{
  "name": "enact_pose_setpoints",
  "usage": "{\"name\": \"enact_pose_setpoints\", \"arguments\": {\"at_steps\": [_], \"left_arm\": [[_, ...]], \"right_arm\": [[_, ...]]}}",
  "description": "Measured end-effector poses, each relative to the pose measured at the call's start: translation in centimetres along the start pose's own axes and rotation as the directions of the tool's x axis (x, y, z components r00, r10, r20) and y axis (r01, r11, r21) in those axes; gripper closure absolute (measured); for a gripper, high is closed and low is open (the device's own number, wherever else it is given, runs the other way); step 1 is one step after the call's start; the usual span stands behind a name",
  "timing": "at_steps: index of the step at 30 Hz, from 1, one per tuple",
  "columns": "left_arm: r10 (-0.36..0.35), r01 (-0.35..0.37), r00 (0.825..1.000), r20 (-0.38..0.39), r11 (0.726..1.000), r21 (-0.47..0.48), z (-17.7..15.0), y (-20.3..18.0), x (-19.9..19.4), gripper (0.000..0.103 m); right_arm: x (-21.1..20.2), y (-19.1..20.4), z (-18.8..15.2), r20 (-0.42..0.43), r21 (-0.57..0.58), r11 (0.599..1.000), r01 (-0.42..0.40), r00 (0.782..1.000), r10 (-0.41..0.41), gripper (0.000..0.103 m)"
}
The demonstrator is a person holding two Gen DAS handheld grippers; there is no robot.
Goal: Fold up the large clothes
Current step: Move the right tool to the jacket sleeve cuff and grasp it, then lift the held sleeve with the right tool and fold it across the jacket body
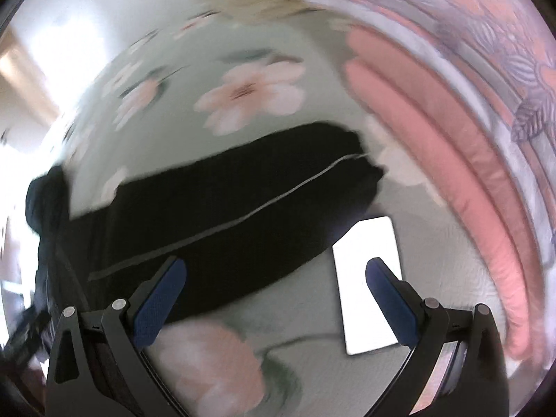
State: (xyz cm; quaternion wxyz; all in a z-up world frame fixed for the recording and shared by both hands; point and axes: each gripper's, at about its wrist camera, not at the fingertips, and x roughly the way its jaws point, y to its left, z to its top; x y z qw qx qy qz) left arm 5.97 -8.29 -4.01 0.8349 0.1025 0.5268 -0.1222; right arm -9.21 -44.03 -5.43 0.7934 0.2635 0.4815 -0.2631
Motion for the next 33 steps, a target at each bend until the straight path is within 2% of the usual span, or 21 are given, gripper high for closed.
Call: {"name": "enact_pose_setpoints", "arguments": {"at_steps": [4,8,13,18,19,22,23,24,25,28,33], "left_arm": [[0.001,0.000,1.000,-0.027,1.000,0.018,0.7,-1.2,1.4,0.001],[-0.012,0.013,0.999,-0.046,0.999,0.029,0.9,-2.4,2.6,0.001],[-0.016,0.018,0.999,-0.051,0.999,0.050,1.1,-3.5,4.5,0.001],[-0.038,0.041,0.998,-0.057,0.997,0.059,1.4,-4.6,6.9,0.001],[-0.045,0.048,0.997,-0.059,0.997,0.060,1.4,-4.8,7.4,0.001],[-0.071,0.075,0.996,-0.060,0.995,0.067,1.5,-5.6,8.8,0.001],[-0.074,0.079,0.995,-0.066,0.994,0.074,1.5,-6.0,9.4,0.001],[-0.074,0.080,0.995,-0.073,0.994,0.079,1.5,-6.2,9.7,0.001],[-0.081,0.087,0.994,-0.077,0.993,0.083,1.5,-6.5,10.2,0.005],[-0.139,0.147,0.985,-0.098,0.986,0.078,1.7,-7.1,11.0,0.014],[-0.274,0.281,0.959,-0.079,0.955,0.099,2.7,-9.8,11.1,0.017]], "right_arm": [[2.1,-2.5,3.4,0.024,0.030,0.999,0.026,0.999,-0.026,0.000],[5.4,-5.0,5.9,-0.001,0.093,0.996,0.010,1.000,-0.010,0.003],[9.3,-7.6,7.0,-0.055,0.147,0.989,-0.009,0.998,0.017,0.012],[12.1,-9.2,7.1,-0.104,0.175,0.983,-0.047,0.992,0.066,0.014],[12.6,-9.4,7.1,-0.115,0.176,0.983,-0.051,0.991,0.072,0.021],[14.1,-9.7,6.6,-0.144,0.187,0.979,-0.082,0.983,0.110,0.033],[14.0,-9.6,6.3,-0.129,0.181,0.980,-0.085,0.986,0.110,0.035],[13.7,-9.6,6.2,-0.120,0.174,0.981,-0.083,0.987,0.105,0.044],[13.1,-9.3,6.1,-0.105,0.151,0.986,-0.074,0.990,0.090,0.054],[10.6,-8.1,6.1,-0.053,0.118,0.989,-0.089,0.994,0.096,0.069],[3.6,-7.1,6.8,0.091,0.068,0.993,-0.092,0.992,0.086,0.074]]}}
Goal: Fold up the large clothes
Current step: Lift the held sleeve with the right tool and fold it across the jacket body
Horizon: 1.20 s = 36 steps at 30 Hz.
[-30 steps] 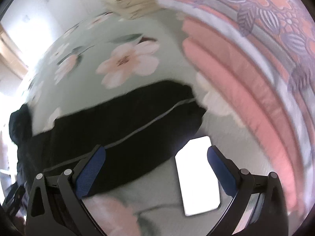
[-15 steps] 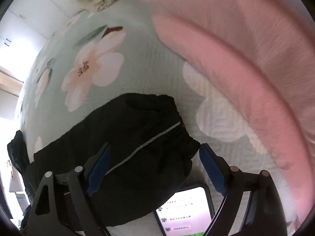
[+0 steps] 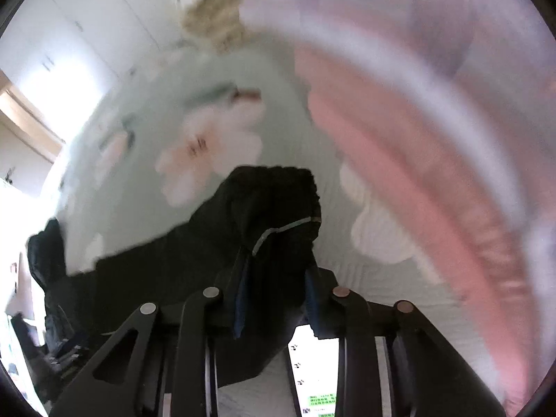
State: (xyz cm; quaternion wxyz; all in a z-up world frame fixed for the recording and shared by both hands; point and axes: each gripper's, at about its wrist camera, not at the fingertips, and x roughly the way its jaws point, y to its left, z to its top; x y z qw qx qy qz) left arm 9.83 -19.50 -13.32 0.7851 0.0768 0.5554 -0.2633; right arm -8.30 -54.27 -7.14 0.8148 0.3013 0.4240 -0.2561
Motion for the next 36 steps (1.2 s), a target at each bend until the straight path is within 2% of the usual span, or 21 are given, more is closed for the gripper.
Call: {"name": "enact_pose_setpoints", "arguments": {"at_steps": [3,4,5,8,12,15,17,20,23,27,29,33,36], "left_arm": [[-0.038,0.039,0.999,-0.032,0.999,0.031,0.4,-1.5,2.3,0.020],[-0.028,0.031,0.997,-0.071,0.999,0.040,0.4,-1.7,3.9,0.027],[0.006,0.000,0.994,-0.106,0.998,0.059,0.2,-2.0,5.5,0.028],[0.034,-0.027,0.995,-0.094,0.997,0.072,0.2,-2.3,6.2,0.025],[0.048,-0.042,0.995,-0.090,0.997,0.070,0.3,-2.4,6.6,0.022],[0.014,-0.009,0.996,-0.092,0.999,0.053,0.3,-2.1,5.5,0.023],[-0.024,0.025,0.997,-0.067,1.000,0.018,-0.1,-1.1,3.5,0.023],[-0.039,0.039,0.999,-0.016,0.999,-0.011,-1.4,0.5,-0.3,0.023],[-0.015,0.015,1.000,0.018,0.999,-0.033,-3.0,2.8,-3.9,0.023],[0.018,-0.013,0.998,0.054,0.995,-0.094,-6.3,7.9,-8.7,0.023],[0.032,-0.023,0.998,0.063,0.991,-0.130,-8.0,10.8,-10.3,0.023],[0.087,-0.073,0.995,0.056,0.975,-0.209,-11.6,17.9,-13.9,0.023],[0.147,-0.128,0.987,0.063,0.962,-0.241,-14.4,23.2,-17.3,0.023]], "right_arm": [[-1.1,0.3,0.7,0.032,-0.035,0.999,0.023,0.999,-0.021,0.074],[-0.5,0.6,0.7,0.021,-0.057,0.997,0.042,0.999,-0.041,0.075],[0.4,1.0,0.6,-0.001,-0.082,0.994,0.066,0.998,-0.066,0.075],[4.2,2.1,-0.2,-0.058,-0.168,0.975,0.148,0.985,-0.160,0.076],[7.6,0.3,-0.5,-0.156,-0.138,0.974,0.179,0.967,-0.199,0.076],[8.5,0.0,-0.9,-0.189,-0.165,0.968,0.188,0.957,-0.218,0.076],[7.9,0.6,-0.9,-0.175,-0.192,0.962,0.193,0.958,-0.227,0.076],[5.3,1.8,-0.7,-0.130,-0.204,0.963,0.177,0.970,-0.206,0.076],[2.0,4.0,-1.1,-0.077,-0.216,0.967,0.137,0.985,-0.157,0.076],[-2.1,9.0,-2.6,-0.023,-0.265,0.961,0.078,0.996,-0.087,0.081],[-3.6,12.7,-3.7,0.007,-0.302,0.951,0.067,0.998,-0.068,0.082],[-5.9,21.1,-7.0,0.028,-0.393,0.919,0.032,0.999,-0.022,0.086],[-7.3,27.0,-9.8,0.054,-0.464,0.885,0.038,0.998,-0.014,0.087]]}}
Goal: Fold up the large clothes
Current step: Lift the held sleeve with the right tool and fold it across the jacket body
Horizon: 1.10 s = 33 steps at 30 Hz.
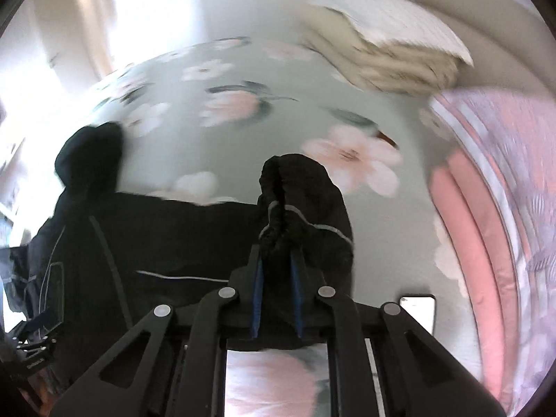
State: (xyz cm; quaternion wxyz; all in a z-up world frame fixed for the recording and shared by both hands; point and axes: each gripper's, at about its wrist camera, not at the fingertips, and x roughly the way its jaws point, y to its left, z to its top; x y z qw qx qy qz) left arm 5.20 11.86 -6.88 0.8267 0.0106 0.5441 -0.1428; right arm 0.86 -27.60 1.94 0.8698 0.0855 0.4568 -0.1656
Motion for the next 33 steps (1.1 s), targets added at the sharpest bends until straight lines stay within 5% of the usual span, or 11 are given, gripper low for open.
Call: {"name": "enact_pose_setpoints", "arguments": {"at_steps": [7,12,16,20,24,29,33], "left_arm": [[0.086,-0.081,0.995,0.057,0.992,-0.098,-0.6,13.5,-4.7,0.023],[0.122,-0.105,0.988,0.089,0.978,-0.180,-1.3,21.2,-6.8,0.023],[0.136,-0.115,0.987,0.084,0.968,-0.223,-1.9,25.1,-7.2,0.023],[0.163,-0.142,0.984,0.069,0.960,-0.240,-3.0,27.5,-7.3,0.023],[0.168,-0.150,0.984,0.052,0.955,-0.258,-4.1,30.4,-6.8,0.023],[0.158,-0.144,0.987,0.030,0.951,-0.274,-4.6,32.1,-5.6,0.023],[0.138,-0.126,0.990,0.027,0.953,-0.276,-4.1,32.2,-5.2,0.023]], "right_arm": [[-3.8,16.8,0.8,0.110,-0.206,0.979,0.002,0.994,0.021,0.087],[-5.7,29.3,-0.7,0.137,-0.330,0.942,-0.066,0.984,0.117,0.087],[-4.4,39.6,-3.4,0.089,-0.415,0.895,-0.162,0.972,0.217,0.087],[1.1,48.5,-8.7,-0.019,-0.508,0.840,-0.193,0.977,0.213,0.087],[8.1,52.4,-13.7,-0.173,-0.527,0.817,-0.235,0.971,0.167,0.087],[11.8,52.8,-16.2,-0.236,-0.524,0.813,-0.256,0.960,0.150,0.082],[12.2,52.7,-15.6,-0.295,-0.502,0.800,-0.330,0.934,0.200,0.052]]}}
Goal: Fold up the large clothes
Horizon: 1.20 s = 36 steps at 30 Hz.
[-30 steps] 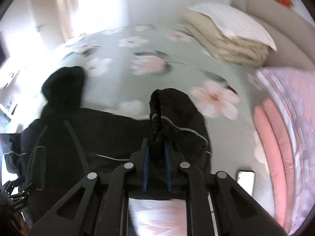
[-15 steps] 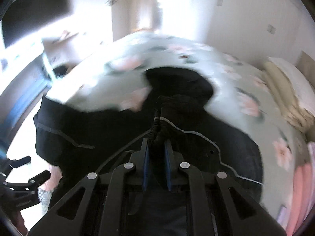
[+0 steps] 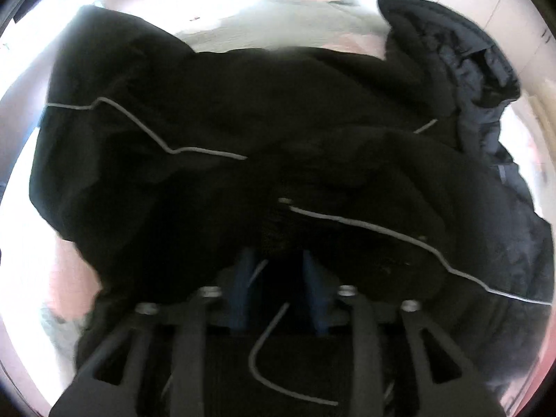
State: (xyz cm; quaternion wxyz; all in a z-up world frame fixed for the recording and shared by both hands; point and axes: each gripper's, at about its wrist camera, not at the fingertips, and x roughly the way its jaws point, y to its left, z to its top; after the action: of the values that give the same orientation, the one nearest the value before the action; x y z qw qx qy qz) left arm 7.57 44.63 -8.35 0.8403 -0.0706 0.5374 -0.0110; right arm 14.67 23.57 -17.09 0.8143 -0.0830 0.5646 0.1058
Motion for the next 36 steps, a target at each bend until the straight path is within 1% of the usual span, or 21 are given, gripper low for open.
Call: {"name": "enact_pose_setpoints", "arguments": {"at_steps": [1,3,5,8,10,12,13,14,16,18,21,23,24,25,26,28,29,30,32,33,36], "left_arm": [[-0.008,0.008,1.000,-0.001,1.000,-0.002,0.3,-0.2,0.0,0.023],[-0.027,0.027,1.000,0.004,1.000,-0.007,0.9,-0.6,-0.2,0.023],[-0.050,0.050,0.998,0.025,0.999,0.003,1.5,-1.1,-0.5,0.023],[-0.097,0.096,0.995,0.020,0.995,0.039,2.3,-2.7,-0.2,0.023],[-0.159,0.159,0.987,0.000,0.986,0.056,2.6,-4.5,0.8,0.023],[-0.242,0.243,0.970,-0.026,0.968,0.065,2.8,-6.4,2.4,0.023],[-0.284,0.287,0.958,-0.045,0.956,0.061,3.0,-7.3,3.4,0.023],[-0.318,0.322,0.945,-0.072,0.945,0.053,3.2,-8.3,4.8,0.023],[-0.367,0.373,0.924,-0.104,0.926,0.047,3.6,-9.8,6.9,0.023],[-0.386,0.393,0.913,-0.130,0.919,0.032,4.0,-10.8,9.0,0.023],[-0.407,0.418,0.897,-0.173,0.908,0.026,4.8,-12.1,12.0,0.024],[-0.459,0.474,0.859,-0.227,0.880,0.017,5.2,-13.2,13.9,0.024],[-0.466,0.482,0.852,-0.239,0.876,0.011,5.1,-13.5,14.4,0.024],[-0.461,0.477,0.856,-0.236,0.879,0.011,5.2,-13.9,14.9,0.025],[-0.458,0.474,0.860,-0.224,0.881,0.019,5.3,-14.2,15.0,0.035],[-0.464,0.481,0.858,-0.220,0.877,0.024,5.6,-14.5,15.0,0.066],[-0.451,0.468,0.867,-0.209,0.883,0.037,5.6,-14.5,14.7,0.076],[-0.448,0.465,0.874,-0.189,0.883,0.057,5.6,-14.6,14.0,0.079],[-0.491,0.502,0.859,-0.147,0.863,0.054,6.2,-14.3,12.0,0.083],[-0.503,0.512,0.856,-0.123,0.857,0.057,6.7,-14.1,10.8,0.083],[-0.509,0.508,0.861,-0.014,0.858,0.078,8.6,-13.0,6.7,0.084]], "right_arm": [[-0.6,0.0,0.4,-0.004,0.000,0.999,-0.039,0.999,0.039,0.046],[-2.1,-0.2,0.6,-0.012,0.006,0.995,-0.104,0.994,0.104,0.046],[-4.8,-1.2,0.1,0.003,0.039,0.975,-0.218,0.976,0.218,0.046],[-8.9,-4.1,-1.3,0.052,0.083,0.961,-0.264,0.964,0.261,0.046],[-10.8,-6.6,-2.3,0.088,0.126,0.966,-0.225,0.973,0.215,0.046],[-11.6,-10.0,-3.5,0.099,0.192,0.971,-0.141,0.987,0.124,0.045],[-11.4,-12.4,-3.9,0.094,0.237,0.968,-0.077,0.994,0.056,0.045],[-10.8,-15.2,-4.6,0.073,0.281,0.960,-0.011,0.997,-0.010,0.045],[-9.7,-19.0,-5.4,0.037,0.333,0.940,0.070,0.995,-0.087,0.047],[-8.1,-23.3,-7.0,0.014,0.403,0.907,0.120,0.990,-0.137,0.053],[-5.5,-26.6,-8.5,-0.027,0.471,0.876,0.098,0.995,-0.097,0.066],[-3.5,-27.9,-9.3,-0.045,0.492,0.868,0.070,0.997,-0.055,0.067],[-3.0,-28.0,-9.4,-0.052,0.490,0.869,0.068,0.997,-0.048,0.067],[-2.3,-28.0,-9.5,-0.060,0.481,0.874,0.068,0.997,-0.044,0.067],[-2.1,-27.9,-9.4,-0.058,0.464,0.882,0.081,0.996,-0.060,0.067],[-2.1,-27.8,-9.3,-0.060,0.451,0.888,0.088,0.996,-0.068,0.067],[-2.1,-28.1,-9.3,-0.056,0.455,0.887,0.082,0.996,-0.063,0.067],[-2.1,-28.1,-9.2,-0.054,0.458,0.886,0.077,0.997,-0.059,0.067],[-2.3,-28.5,-9.2,-0.052,0.457,0.887,0.067,0.997,-0.049,0.067],[-2.9,-27.4,-9.5,-0.053,0.453,0.889,0.069,0.997,-0.050,0.067],[-4.8,-26.5,-9.0,-0.037,0.436,0.899,0.046,0.999,-0.033,0.067]]}}
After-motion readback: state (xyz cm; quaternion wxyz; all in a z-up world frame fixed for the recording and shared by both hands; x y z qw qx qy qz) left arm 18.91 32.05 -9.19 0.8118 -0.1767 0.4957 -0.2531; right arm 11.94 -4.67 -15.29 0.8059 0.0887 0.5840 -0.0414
